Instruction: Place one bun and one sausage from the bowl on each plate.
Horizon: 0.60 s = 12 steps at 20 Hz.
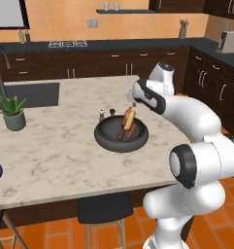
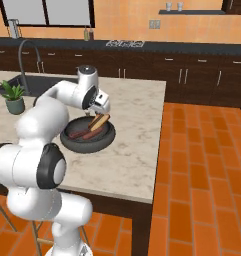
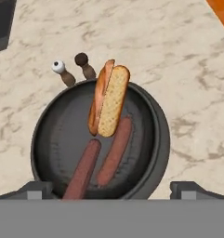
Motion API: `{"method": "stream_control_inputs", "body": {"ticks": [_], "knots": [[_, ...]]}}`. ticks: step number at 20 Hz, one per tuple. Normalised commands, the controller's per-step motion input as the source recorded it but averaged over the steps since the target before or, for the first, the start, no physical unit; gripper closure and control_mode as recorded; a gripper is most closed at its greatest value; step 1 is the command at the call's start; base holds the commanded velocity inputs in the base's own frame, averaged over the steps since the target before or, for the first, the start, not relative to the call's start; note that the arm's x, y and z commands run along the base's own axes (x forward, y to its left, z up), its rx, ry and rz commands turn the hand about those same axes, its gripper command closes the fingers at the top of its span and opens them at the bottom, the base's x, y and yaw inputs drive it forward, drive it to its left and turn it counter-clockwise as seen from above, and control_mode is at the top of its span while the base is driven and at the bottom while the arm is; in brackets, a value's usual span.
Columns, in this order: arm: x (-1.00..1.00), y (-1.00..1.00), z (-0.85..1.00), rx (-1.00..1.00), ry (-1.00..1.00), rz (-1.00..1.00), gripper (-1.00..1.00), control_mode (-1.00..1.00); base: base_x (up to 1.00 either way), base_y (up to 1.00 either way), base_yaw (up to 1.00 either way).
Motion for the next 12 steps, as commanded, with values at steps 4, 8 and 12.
{"method": "stream_control_inputs", "body": {"ticks": [4,8,12], "knots": [[0.80,0.17,-0.84,0.01,0.16,0.01,-1.00,-1.00,0.00,0.00,0.00],[0.29,0.03,-0.57,0.06,0.09,0.00,-1.00,-1.00,0.00,0.00,0.00],[0.21,0.00,-0.39,0.20,-0.01,0.00,-1.00,-1.00,0.00,0.00,0.00]]}}
